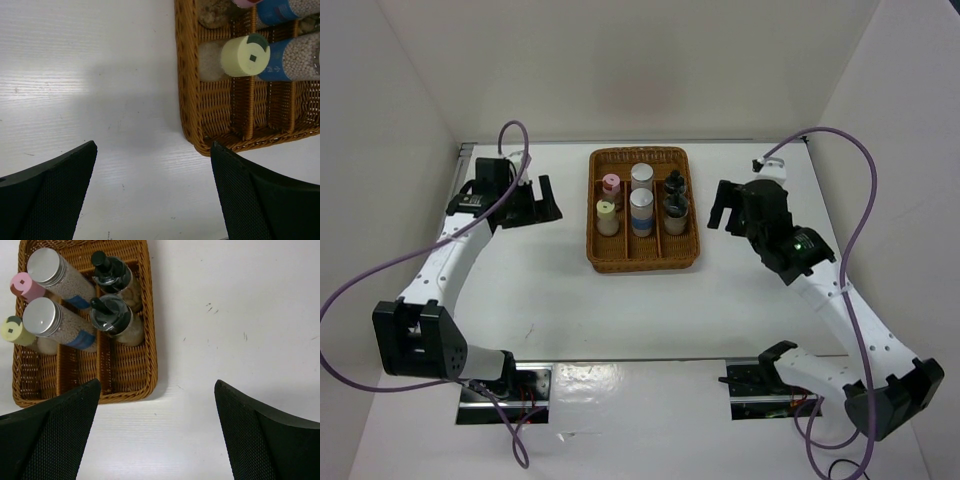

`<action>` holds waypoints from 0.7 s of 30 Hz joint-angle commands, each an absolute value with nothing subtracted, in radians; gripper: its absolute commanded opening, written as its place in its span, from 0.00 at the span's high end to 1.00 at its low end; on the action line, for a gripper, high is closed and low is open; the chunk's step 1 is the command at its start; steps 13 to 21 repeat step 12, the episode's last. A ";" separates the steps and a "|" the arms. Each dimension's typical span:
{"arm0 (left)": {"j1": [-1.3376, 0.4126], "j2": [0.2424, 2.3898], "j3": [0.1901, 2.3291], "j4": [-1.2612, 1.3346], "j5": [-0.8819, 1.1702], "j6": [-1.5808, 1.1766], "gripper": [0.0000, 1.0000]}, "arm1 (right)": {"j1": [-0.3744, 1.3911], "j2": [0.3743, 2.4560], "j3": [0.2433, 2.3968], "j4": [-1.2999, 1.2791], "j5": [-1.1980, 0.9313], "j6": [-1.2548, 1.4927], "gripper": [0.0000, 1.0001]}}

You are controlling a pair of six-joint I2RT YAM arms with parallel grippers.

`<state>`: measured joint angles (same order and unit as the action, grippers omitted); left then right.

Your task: Organize the condiment bottles

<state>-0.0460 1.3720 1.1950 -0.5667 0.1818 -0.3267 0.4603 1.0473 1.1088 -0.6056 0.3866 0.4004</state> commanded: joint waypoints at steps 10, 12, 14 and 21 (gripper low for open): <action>-0.092 1.373 1.193 -0.538 0.227 -0.365 0.00 | 0.436 0.953 1.048 -0.538 0.384 0.422 0.02; -0.092 1.382 1.193 -0.538 0.227 -0.365 0.00 | 0.436 0.953 1.039 -0.538 0.374 0.422 0.02; -0.092 1.382 1.193 -0.538 0.227 -0.365 0.00 | 0.436 0.953 1.039 -0.538 0.374 0.422 0.02; -0.092 1.382 1.193 -0.538 0.227 -0.365 0.00 | 0.436 0.953 1.039 -0.538 0.374 0.422 0.02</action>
